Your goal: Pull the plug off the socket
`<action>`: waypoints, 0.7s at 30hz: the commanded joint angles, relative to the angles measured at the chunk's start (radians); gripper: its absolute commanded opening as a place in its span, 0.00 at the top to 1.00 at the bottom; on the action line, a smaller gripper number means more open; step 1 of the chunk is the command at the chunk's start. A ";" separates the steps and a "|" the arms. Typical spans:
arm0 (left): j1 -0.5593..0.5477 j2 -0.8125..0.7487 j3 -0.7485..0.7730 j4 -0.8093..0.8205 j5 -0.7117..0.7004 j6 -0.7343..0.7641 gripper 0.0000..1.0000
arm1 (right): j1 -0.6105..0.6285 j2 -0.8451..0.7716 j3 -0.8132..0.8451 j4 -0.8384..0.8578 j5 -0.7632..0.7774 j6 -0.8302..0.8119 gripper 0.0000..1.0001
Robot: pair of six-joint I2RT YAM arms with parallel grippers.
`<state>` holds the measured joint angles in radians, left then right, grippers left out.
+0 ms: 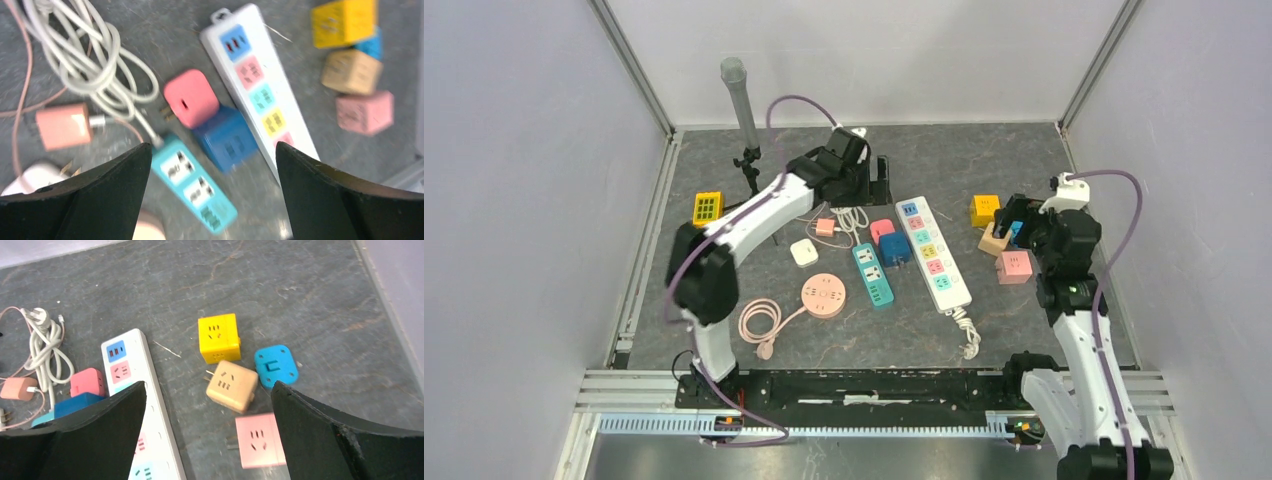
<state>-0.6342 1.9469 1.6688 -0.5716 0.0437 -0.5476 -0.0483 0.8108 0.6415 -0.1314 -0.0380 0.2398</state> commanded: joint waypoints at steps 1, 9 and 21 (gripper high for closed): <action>-0.060 -0.326 -0.123 -0.068 -0.074 0.063 0.00 | -0.002 -0.138 0.028 -0.207 0.078 -0.047 0.02; -0.073 -0.916 -0.422 -0.183 -0.250 0.067 0.00 | -0.002 -0.328 0.249 -0.436 0.190 -0.054 0.02; -0.071 -1.573 -0.547 -0.204 -0.622 0.035 0.00 | -0.002 -0.563 0.441 -0.510 0.538 -0.150 0.03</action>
<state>-0.7090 0.4606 1.1709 -0.8097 -0.4526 -0.5144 -0.0483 0.3317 1.1107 -0.6361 0.3534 0.1387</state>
